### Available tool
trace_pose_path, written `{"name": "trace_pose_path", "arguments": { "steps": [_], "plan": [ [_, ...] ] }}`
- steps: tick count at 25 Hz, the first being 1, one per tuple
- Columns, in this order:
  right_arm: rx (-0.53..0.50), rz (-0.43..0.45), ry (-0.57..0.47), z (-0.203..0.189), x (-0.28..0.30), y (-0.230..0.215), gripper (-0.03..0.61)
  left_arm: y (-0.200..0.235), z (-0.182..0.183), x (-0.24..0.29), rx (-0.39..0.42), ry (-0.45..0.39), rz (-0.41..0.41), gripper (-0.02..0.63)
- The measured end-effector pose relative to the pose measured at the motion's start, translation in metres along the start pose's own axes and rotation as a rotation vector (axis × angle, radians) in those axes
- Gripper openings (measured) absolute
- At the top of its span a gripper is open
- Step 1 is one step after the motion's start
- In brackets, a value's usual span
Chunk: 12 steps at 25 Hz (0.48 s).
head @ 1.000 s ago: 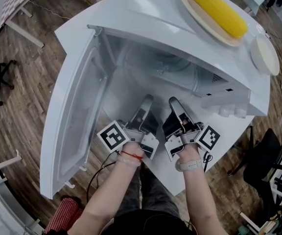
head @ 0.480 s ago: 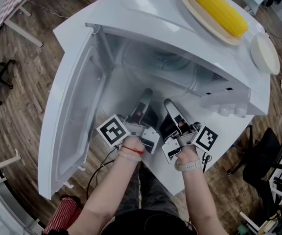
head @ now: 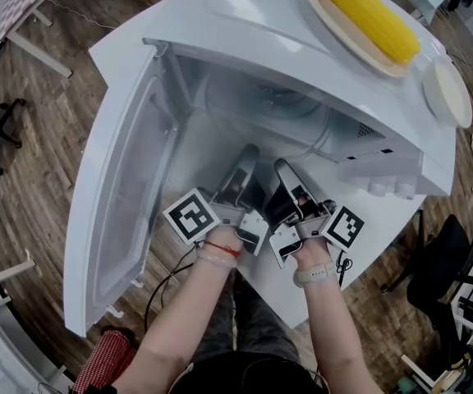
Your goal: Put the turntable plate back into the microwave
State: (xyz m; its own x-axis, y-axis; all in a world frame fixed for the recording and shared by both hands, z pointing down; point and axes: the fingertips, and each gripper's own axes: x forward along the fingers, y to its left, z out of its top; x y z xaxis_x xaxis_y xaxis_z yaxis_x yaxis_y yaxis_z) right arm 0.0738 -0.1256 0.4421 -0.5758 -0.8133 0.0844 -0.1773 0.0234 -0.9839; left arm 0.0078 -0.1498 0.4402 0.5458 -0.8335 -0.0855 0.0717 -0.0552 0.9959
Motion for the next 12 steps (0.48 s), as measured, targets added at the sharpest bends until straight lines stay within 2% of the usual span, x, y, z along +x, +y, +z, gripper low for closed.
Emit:
{"name": "trace_pose_path", "arguments": {
  "steps": [12],
  "plan": [
    [-0.005, -0.013, -0.074, 0.024, 0.011, 0.002, 0.048, 0.004, -0.008, -0.005, 0.03, 0.028, 0.021, 0.046]
  ]
}}
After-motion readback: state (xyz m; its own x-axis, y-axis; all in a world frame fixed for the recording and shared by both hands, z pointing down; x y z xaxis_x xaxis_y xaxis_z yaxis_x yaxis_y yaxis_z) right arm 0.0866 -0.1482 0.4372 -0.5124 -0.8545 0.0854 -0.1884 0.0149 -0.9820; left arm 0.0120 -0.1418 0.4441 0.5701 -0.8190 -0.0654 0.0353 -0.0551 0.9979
